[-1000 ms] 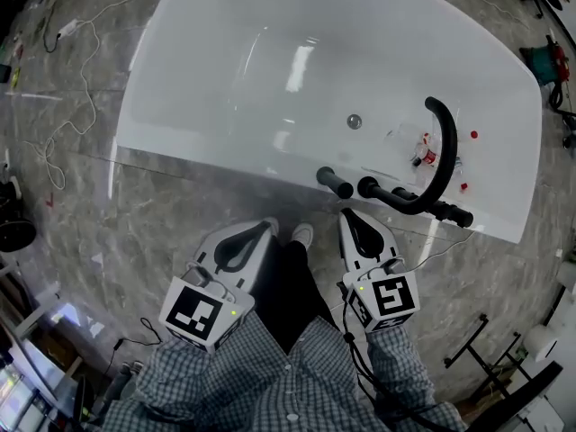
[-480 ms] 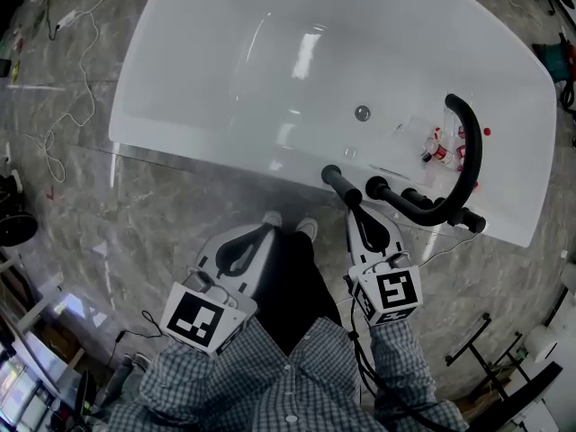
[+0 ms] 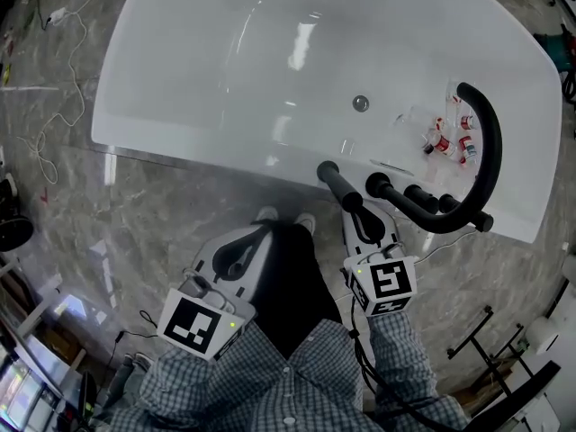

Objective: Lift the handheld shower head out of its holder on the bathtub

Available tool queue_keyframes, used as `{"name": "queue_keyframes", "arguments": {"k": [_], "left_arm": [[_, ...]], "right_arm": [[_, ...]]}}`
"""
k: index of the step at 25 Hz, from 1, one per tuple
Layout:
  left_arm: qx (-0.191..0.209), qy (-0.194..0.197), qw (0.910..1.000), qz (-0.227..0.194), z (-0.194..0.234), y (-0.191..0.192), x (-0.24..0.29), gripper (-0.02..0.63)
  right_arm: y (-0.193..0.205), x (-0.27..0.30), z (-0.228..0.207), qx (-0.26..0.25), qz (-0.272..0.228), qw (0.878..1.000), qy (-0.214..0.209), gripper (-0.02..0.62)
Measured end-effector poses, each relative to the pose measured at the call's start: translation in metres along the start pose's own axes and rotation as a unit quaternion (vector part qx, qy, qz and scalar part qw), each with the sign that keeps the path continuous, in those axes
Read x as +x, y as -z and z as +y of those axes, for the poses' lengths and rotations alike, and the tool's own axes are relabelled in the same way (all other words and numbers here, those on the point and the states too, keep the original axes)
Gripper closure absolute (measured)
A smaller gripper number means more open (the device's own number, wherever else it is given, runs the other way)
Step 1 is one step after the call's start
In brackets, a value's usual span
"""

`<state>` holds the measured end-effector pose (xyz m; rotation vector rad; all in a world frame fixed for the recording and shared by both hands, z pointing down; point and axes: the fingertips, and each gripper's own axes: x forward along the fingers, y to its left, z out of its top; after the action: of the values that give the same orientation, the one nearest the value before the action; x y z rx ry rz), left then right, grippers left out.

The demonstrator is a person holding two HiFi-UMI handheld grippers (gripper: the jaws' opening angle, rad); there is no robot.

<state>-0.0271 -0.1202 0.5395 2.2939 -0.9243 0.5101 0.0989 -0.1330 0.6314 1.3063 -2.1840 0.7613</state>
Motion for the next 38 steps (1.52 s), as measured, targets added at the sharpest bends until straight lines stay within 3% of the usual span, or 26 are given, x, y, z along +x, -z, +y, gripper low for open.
{"name": "queue_keyframes", "arguments": {"k": [11,15,29,33,38], "left_arm": [[-0.013,0.001,0.9998,0.017,0.008,0.028,0.012,0.604],[-0.021,0.001,0.9996,0.018,0.009,0.034,0.015,0.604],[-0.022,0.004,0.9994,0.027,0.011,0.048,0.022,0.604],[-0.024,0.007,0.9997,-0.001,0.01,0.038,0.024,0.604],[-0.027,0.001,0.9995,0.012,0.012,0.044,0.023,0.604]], "right_arm": [[0.016,0.035,-0.007,-0.019,0.007,1.0,-0.003,0.572],[0.016,0.045,-0.002,-0.033,0.008,0.999,-0.02,0.479],[0.009,0.073,0.001,-0.063,-0.004,0.998,-0.023,0.469],[0.012,0.079,0.0,-0.068,0.003,0.997,-0.021,0.469],[0.012,0.081,-0.002,-0.07,0.005,0.997,-0.011,0.469]]}}
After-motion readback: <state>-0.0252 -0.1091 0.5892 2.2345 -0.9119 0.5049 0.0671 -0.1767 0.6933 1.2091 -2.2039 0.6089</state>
